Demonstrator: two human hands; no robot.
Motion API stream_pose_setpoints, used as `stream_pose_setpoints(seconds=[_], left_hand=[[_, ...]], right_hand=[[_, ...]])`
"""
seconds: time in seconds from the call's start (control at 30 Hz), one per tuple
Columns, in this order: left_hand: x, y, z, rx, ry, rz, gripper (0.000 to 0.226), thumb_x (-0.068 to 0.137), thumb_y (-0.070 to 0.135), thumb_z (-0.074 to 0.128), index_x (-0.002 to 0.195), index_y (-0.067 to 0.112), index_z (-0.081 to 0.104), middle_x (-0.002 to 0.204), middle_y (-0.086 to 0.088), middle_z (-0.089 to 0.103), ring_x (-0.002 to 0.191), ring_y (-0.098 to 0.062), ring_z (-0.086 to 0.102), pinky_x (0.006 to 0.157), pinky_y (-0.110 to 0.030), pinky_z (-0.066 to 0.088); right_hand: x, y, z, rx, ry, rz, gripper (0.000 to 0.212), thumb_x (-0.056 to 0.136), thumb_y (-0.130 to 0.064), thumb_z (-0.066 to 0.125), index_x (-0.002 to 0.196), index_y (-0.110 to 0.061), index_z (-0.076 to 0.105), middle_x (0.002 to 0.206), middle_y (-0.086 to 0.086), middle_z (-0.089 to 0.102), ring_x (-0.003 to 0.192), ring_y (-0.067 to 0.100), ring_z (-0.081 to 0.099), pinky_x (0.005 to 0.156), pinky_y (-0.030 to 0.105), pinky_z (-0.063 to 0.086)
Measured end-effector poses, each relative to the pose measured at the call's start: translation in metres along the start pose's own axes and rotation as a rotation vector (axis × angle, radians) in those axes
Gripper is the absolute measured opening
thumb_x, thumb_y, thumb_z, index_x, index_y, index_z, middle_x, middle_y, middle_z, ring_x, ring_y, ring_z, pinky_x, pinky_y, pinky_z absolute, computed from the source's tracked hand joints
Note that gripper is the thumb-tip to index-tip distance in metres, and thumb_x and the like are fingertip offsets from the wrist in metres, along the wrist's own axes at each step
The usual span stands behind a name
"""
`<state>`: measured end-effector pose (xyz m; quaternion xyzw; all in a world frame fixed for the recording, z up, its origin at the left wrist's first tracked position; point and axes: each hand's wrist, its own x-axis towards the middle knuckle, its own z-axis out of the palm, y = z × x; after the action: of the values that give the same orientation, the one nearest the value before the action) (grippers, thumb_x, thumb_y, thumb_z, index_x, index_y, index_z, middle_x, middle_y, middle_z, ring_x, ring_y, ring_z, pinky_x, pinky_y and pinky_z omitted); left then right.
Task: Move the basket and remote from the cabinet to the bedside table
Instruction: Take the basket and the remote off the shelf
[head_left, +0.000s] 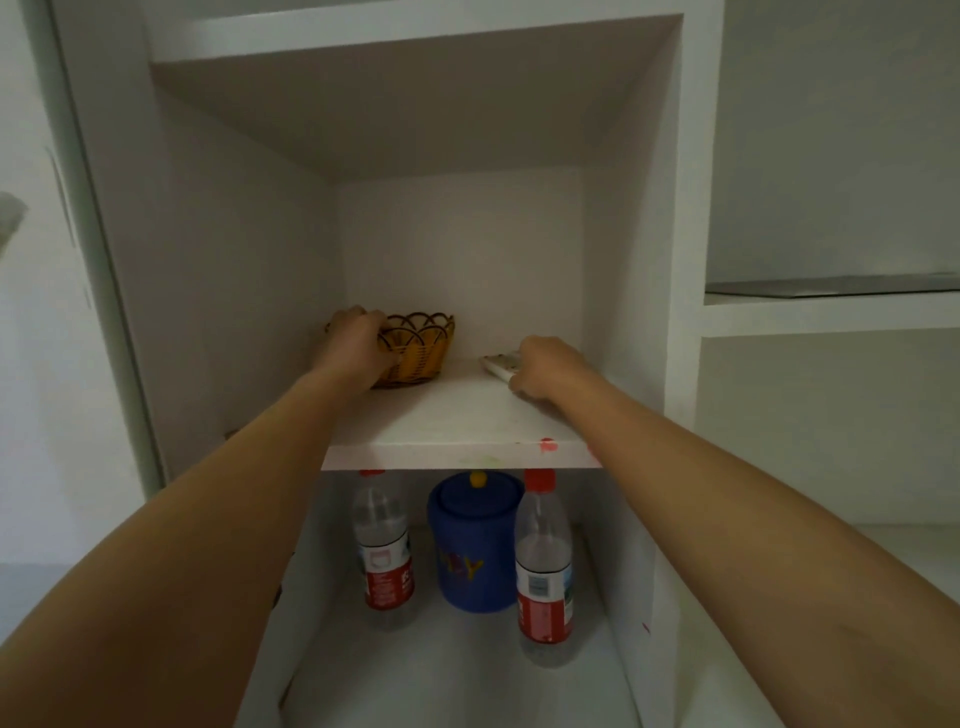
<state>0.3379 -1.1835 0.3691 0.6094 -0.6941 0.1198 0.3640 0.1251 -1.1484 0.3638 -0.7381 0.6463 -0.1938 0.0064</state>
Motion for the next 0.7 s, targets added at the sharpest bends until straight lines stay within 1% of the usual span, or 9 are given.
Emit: stream_pose_setpoints(seconds=[0.07, 0.17, 0.23, 0.33, 0.37, 0.43, 0.5, 0.57, 0.7], left_hand=[[0.001, 0.001, 0.002, -0.028, 0.003, -0.012, 0.04, 0.073, 0.012, 0.073, 0.108, 0.001, 0.058, 0.112, -0.024, 0.055, 0.107, -0.037, 0.048, 0.089, -0.043, 0.044], [0.0, 0.001, 0.004, -0.084, 0.037, -0.038, 0.03, 0.073, 0.009, 0.072, 0.099, 0.002, 0.059, 0.106, -0.023, 0.061, 0.101, -0.035, 0.053, 0.083, -0.042, 0.047], [-0.001, 0.0, 0.005, -0.108, 0.053, -0.055, 0.028, 0.073, 0.009, 0.071, 0.099, 0.006, 0.06, 0.104, -0.023, 0.061, 0.098, -0.035, 0.054, 0.08, -0.039, 0.046], [-0.002, 0.0, 0.005, -0.142, 0.047, -0.062, 0.029, 0.074, 0.007, 0.071, 0.1, 0.007, 0.06, 0.105, -0.022, 0.059, 0.098, -0.035, 0.053, 0.079, -0.036, 0.043], [-0.003, 0.0, 0.005, -0.149, 0.046, -0.064, 0.028, 0.074, 0.008, 0.071, 0.1, 0.008, 0.06, 0.107, -0.022, 0.058, 0.096, -0.035, 0.054, 0.078, -0.035, 0.043], [-0.005, 0.0, 0.005, -0.162, 0.048, -0.07, 0.028, 0.075, 0.008, 0.07, 0.101, 0.009, 0.06, 0.109, -0.022, 0.056, 0.093, -0.036, 0.054, 0.077, -0.035, 0.043], [-0.008, 0.001, 0.005, -0.17, 0.053, -0.078, 0.028, 0.076, 0.009, 0.069, 0.103, 0.009, 0.06, 0.109, -0.022, 0.053, 0.091, -0.037, 0.054, 0.076, -0.036, 0.044], [-0.01, 0.002, 0.004, -0.167, 0.055, -0.073, 0.027, 0.076, 0.011, 0.07, 0.101, 0.009, 0.06, 0.108, -0.021, 0.054, 0.09, -0.036, 0.054, 0.077, -0.037, 0.045], [-0.016, 0.008, -0.002, -0.144, 0.06, -0.052, 0.03, 0.075, 0.012, 0.071, 0.103, 0.009, 0.06, 0.108, -0.021, 0.056, 0.091, -0.036, 0.054, 0.076, -0.037, 0.045]], right_hand=[[0.002, -0.001, 0.001, -0.014, 0.001, 0.008, 0.024, 0.087, -0.01, 0.051, 0.109, 0.0, 0.056, 0.097, 0.012, 0.06, 0.079, 0.022, 0.047, 0.056, 0.028, 0.036], [0.004, -0.003, 0.003, -0.02, 0.015, 0.021, 0.022, 0.087, -0.007, 0.05, 0.106, 0.0, 0.057, 0.086, 0.012, 0.053, 0.078, 0.022, 0.047, 0.06, 0.029, 0.036], [0.004, -0.003, 0.003, -0.011, 0.013, 0.028, 0.021, 0.088, -0.007, 0.047, 0.105, 0.001, 0.057, 0.082, 0.01, 0.049, 0.078, 0.022, 0.047, 0.06, 0.029, 0.036], [0.002, -0.004, 0.002, -0.002, 0.022, 0.031, 0.022, 0.089, -0.008, 0.046, 0.105, 0.002, 0.056, 0.07, 0.006, 0.045, 0.079, 0.023, 0.048, 0.051, 0.027, 0.033], [0.002, -0.004, 0.002, 0.004, 0.026, 0.032, 0.022, 0.089, -0.008, 0.046, 0.106, 0.002, 0.056, 0.074, 0.008, 0.049, 0.081, 0.025, 0.05, 0.055, 0.027, 0.036], [0.0, -0.004, 0.002, 0.014, 0.044, 0.027, 0.021, 0.089, -0.005, 0.046, 0.106, 0.002, 0.056, 0.096, 0.015, 0.06, 0.091, 0.029, 0.056, 0.065, 0.029, 0.038], [-0.002, -0.005, 0.002, 0.021, 0.068, 0.012, 0.021, 0.088, -0.003, 0.046, 0.107, 0.002, 0.055, 0.111, 0.018, 0.061, 0.1, 0.03, 0.057, 0.069, 0.029, 0.037], [-0.004, -0.006, 0.002, 0.025, 0.083, -0.005, 0.021, 0.088, -0.002, 0.045, 0.106, 0.002, 0.055, 0.112, 0.019, 0.06, 0.1, 0.03, 0.057, 0.069, 0.029, 0.037], [-0.013, -0.006, -0.001, 0.023, 0.12, -0.017, 0.019, 0.087, 0.002, 0.046, 0.103, 0.002, 0.057, 0.11, 0.018, 0.061, 0.088, 0.027, 0.055, 0.068, 0.028, 0.036]])
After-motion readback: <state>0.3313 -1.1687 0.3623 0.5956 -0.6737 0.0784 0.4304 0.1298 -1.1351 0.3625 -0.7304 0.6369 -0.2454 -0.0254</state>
